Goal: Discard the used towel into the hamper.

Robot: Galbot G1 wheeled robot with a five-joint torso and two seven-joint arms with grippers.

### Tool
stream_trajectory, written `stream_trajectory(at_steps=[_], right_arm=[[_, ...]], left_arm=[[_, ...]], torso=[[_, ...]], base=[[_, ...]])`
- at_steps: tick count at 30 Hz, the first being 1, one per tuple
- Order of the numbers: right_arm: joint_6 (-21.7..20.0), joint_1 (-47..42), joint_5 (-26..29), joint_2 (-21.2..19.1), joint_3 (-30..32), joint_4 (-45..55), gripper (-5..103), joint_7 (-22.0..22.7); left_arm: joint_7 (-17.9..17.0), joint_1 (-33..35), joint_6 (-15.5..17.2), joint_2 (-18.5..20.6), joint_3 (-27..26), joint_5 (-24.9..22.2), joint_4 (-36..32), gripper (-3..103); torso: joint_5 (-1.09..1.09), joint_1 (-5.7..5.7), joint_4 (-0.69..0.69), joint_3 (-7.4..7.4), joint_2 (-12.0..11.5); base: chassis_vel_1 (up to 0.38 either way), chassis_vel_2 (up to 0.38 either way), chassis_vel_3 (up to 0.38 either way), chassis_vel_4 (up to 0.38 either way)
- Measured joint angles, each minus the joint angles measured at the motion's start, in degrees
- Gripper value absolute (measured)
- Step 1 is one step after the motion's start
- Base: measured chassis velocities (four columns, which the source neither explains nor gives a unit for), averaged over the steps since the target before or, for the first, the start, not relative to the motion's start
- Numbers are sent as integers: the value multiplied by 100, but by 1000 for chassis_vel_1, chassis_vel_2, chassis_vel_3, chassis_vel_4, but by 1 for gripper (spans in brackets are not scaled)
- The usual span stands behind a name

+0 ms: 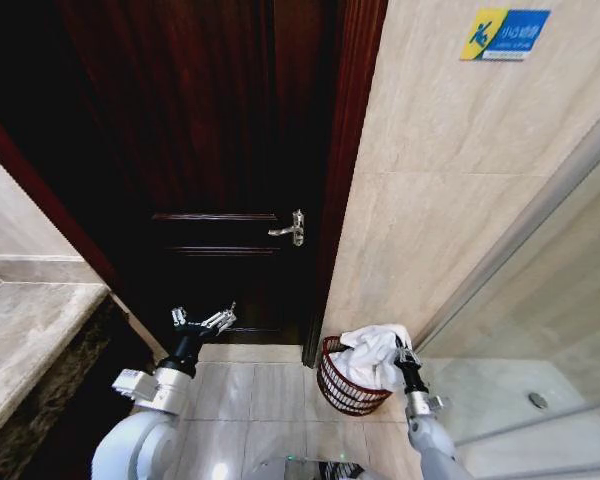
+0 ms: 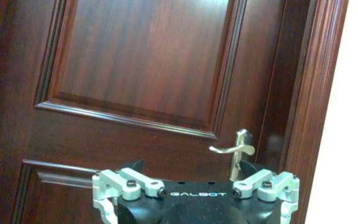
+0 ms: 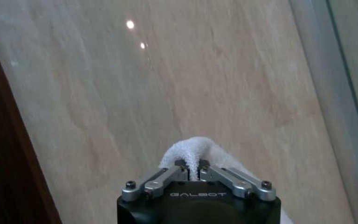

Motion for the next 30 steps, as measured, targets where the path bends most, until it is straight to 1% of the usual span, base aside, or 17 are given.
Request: stream_trajectory(at_steps=[2,4,6,10,12,14,15,17,18,19,22,23,25,26,28,29,30], right_arm=[[-75,178,-5,10,-45,-370,5,-36],[-96,224,-8,16,-51,-452,5,-37],[-157,397,-121,53,-62,-730,5,-20],[-291,540,-374,118,-67,-882,5,84],[-317,554,-396,128,-68,-887,5,104],[-498,597,-484,156,-77,-917,5,213],[-498,597,-484,156,-77,-917,5,213],[-754,626,-496,149,-105,-958,5,297],[-754,626,-496,149,-105,-958,5,297],[-865,655,-515,143,-115,-1001,5,329],[-1249,806,-716,95,-115,-1203,5,336],[-1249,806,-716,95,-115,-1203,5,336],[-1656,1036,-910,35,-105,-1514,5,309],[-1656,1036,-910,35,-105,-1514,5,309],[-1954,1265,-1077,25,-73,-1868,5,273],[-1954,1265,-1077,25,-73,-1868,5,273],[-2124,1372,-1195,26,-54,-2059,5,269]], left_arm=[[0,0,0,0,0,0,0,100],[0,0,0,0,0,0,0,100],[0,0,0,0,0,0,0,100],[0,0,0,1,0,0,0,100],[0,0,0,0,0,0,0,100],[0,0,0,0,0,0,0,100],[0,0,0,0,0,0,0,100],[0,0,0,0,0,0,0,100],[0,0,0,0,0,0,0,100],[0,0,0,0,0,0,0,100],[0,0,0,0,0,0,0,100],[0,0,0,0,0,0,0,100],[0,0,0,1,0,0,0,100],[0,0,0,1,0,0,0,100],[0,0,0,0,0,0,0,100],[0,0,0,0,0,0,0,100],[0,0,0,0,0,0,0,100]], torso=[[2,0,0,0,0],[2,0,0,0,0],[1,0,0,0,0],[1,0,0,0,0],[1,0,0,0,0],[1,0,1,0,0],[1,0,1,0,0],[1,0,0,0,0],[1,0,0,0,0],[1,0,0,0,0],[1,0,1,0,0],[1,0,1,0,0],[1,0,-1,0,0],[1,0,-1,0,0],[1,0,1,0,0],[1,0,1,0,0],[1,0,1,0,0]], base=[[0,0,0,0],[0,0,0,0],[0,0,0,0],[0,0,0,0],[0,0,0,0],[0,0,0,0],[0,0,0,0],[0,0,0,0],[0,0,0,0],[0,0,0,0],[0,0,0,0],[0,0,0,0],[0,0,0,0],[0,0,0,0],[0,0,0,0],[0,0,0,0],[0,0,0,0]])
